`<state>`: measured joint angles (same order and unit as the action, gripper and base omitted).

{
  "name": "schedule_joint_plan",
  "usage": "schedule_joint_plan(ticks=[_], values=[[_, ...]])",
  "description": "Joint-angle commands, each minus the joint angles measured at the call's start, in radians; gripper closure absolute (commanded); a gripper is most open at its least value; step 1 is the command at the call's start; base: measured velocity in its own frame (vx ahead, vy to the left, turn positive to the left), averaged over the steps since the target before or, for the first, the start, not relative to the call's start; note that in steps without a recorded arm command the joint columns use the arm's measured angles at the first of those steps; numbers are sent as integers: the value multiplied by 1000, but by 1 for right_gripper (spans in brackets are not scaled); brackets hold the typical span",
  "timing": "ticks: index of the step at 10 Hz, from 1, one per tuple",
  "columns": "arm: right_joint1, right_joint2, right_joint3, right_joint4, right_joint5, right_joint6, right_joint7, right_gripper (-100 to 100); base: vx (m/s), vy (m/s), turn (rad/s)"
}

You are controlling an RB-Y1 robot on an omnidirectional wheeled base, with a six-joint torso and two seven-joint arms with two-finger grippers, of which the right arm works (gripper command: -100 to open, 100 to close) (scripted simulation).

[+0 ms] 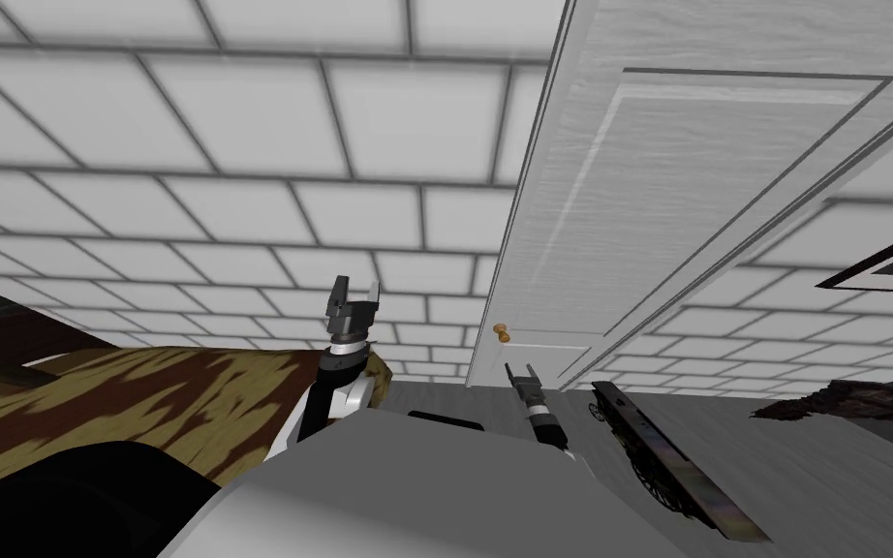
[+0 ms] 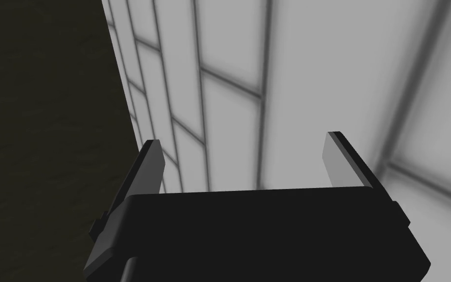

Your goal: Pull the door open

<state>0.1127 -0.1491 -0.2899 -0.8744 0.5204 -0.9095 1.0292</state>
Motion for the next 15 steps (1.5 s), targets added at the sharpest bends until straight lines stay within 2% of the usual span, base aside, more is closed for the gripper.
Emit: schedule_joint_plan(ticks=[1, 4, 5, 6, 8, 9, 10, 11, 15], values=[[-8, -12, -17, 33, -11, -18, 4, -100, 195, 91, 125], [-2, -38, -53, 71, -33, -44, 2, -100, 165, 58, 138], [-2, -38, -53, 71, -33, -44, 2, -100, 124, 28, 61], [1, -54, -74, 93, -47, -60, 2, -100, 142, 26, 176], [4, -70, -96, 116, -60, -75, 1, -100, 200, 46, 165], [5, -74, -101, 122, -64, -79, 0, -100, 173, -11, 64], [3, -67, -96, 113, -60, -72, 3, -100, 72, -14, 13], [3, -67, -96, 113, -60, -72, 3, 100, -5, 0, -21], [3, -67, -96, 113, -60, -72, 3, 100, -16, -2, 2]])
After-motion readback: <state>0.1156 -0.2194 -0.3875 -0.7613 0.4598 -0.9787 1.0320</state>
